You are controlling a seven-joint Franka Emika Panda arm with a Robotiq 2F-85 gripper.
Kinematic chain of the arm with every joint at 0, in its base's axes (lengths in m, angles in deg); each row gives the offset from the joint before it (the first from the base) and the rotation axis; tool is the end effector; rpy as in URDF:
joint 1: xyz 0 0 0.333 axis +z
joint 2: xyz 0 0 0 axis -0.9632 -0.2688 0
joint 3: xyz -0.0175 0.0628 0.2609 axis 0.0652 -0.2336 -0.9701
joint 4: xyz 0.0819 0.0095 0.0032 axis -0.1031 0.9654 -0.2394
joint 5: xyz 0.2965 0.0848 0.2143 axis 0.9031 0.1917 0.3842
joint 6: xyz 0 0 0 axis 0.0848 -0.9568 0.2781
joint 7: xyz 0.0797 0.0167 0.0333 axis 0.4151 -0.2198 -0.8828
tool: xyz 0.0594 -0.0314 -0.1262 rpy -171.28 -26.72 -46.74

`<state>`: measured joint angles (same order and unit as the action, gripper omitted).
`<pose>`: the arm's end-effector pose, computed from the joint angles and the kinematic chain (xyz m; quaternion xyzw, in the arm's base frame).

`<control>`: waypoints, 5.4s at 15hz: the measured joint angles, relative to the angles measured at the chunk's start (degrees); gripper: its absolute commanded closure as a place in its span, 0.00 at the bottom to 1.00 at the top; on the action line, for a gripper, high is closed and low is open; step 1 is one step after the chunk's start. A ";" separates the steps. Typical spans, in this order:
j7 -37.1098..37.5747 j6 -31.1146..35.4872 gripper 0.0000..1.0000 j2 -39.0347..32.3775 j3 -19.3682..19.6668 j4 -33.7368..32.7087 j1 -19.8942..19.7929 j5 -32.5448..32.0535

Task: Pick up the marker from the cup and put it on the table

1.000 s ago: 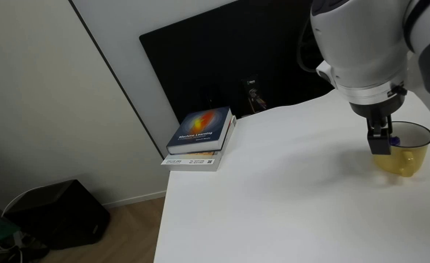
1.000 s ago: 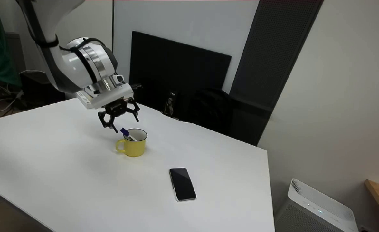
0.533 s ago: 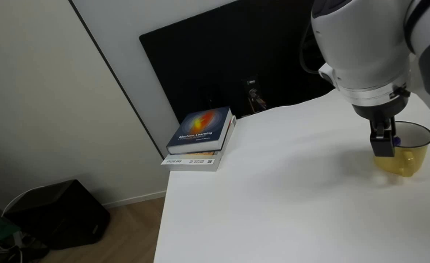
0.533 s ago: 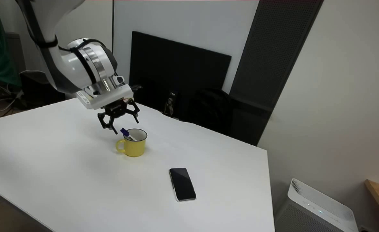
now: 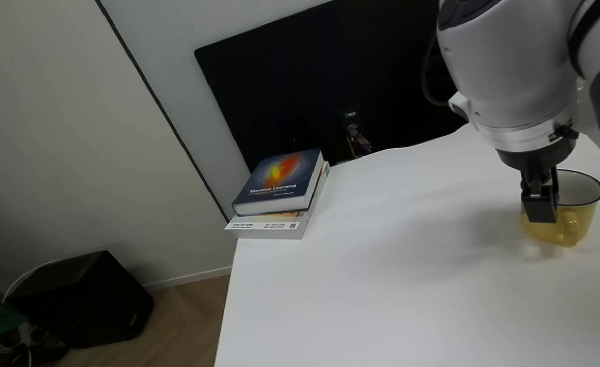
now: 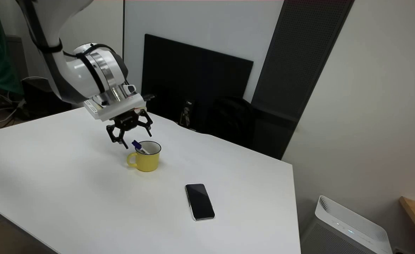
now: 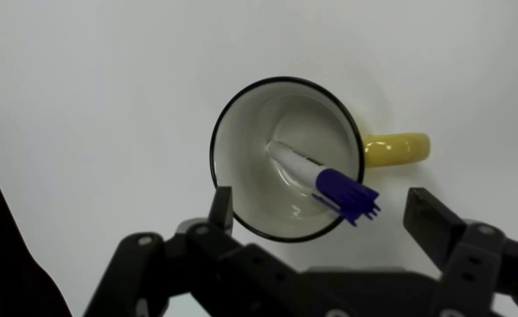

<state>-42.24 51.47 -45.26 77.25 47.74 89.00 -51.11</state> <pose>0.5293 0.1577 0.1056 0.8717 0.4203 0.0152 0.2516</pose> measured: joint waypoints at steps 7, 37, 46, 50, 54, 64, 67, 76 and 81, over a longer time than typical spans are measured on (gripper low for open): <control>0.51 -0.47 0.59 0.02 0.01 0.11 0.00 0.00; 0.62 -5.89 0.95 9.59 -1.44 0.09 0.35 1.98; 6.84 -4.41 0.95 11.03 -4.46 0.39 5.41 -9.90; 12.86 -2.66 0.95 9.51 -5.85 0.25 7.69 -20.84; 16.84 -2.36 0.95 6.43 -8.04 -1.04 9.03 -28.92; 19.86 -0.62 0.95 -6.73 -11.76 -9.78 10.65 -39.56; 19.87 0.20 0.59 -10.96 -12.11 -12.48 10.67 -40.04; 19.85 0.83 0.01 -16.70 -12.24 -17.63 10.25 -39.49; 19.27 0.07 0.00 -15.17 -12.33 -17.82 8.11 -28.09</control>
<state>-22.96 51.53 -60.43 64.92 29.92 97.12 -79.20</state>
